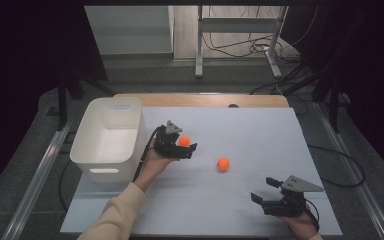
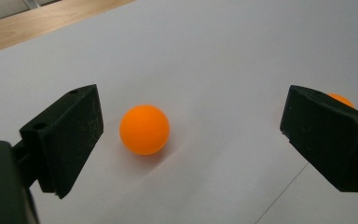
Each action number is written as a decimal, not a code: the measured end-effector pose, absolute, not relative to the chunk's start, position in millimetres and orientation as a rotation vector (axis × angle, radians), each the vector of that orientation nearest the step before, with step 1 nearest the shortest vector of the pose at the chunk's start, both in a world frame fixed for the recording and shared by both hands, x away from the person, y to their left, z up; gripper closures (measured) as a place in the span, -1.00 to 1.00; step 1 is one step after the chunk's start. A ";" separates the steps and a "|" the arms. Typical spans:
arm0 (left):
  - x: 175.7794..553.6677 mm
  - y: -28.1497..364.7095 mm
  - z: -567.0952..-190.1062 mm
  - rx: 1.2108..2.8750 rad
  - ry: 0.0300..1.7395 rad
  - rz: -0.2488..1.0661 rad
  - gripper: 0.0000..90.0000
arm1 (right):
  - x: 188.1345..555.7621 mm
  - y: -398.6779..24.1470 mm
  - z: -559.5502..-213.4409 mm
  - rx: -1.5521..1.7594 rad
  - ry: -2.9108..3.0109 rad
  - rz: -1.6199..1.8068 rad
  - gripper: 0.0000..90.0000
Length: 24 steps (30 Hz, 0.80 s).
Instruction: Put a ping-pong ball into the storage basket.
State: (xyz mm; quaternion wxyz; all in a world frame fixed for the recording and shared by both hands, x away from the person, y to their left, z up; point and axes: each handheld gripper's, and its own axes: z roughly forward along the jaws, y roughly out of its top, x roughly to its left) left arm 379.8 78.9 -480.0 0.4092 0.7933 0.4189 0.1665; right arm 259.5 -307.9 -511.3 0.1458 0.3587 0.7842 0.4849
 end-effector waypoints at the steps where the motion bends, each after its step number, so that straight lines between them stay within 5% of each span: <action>1: 380.8 78.8 -480.6 2.000 1.056 0.418 -0.85 | 259.6 -307.9 -511.3 1.033 2.258 1.396 -0.69; 24: 404.9 80.3 -501.6 2.033 1.122 0.395 -0.85 | 260.1 -308.1 -511.7 1.035 2.258 1.392 -0.69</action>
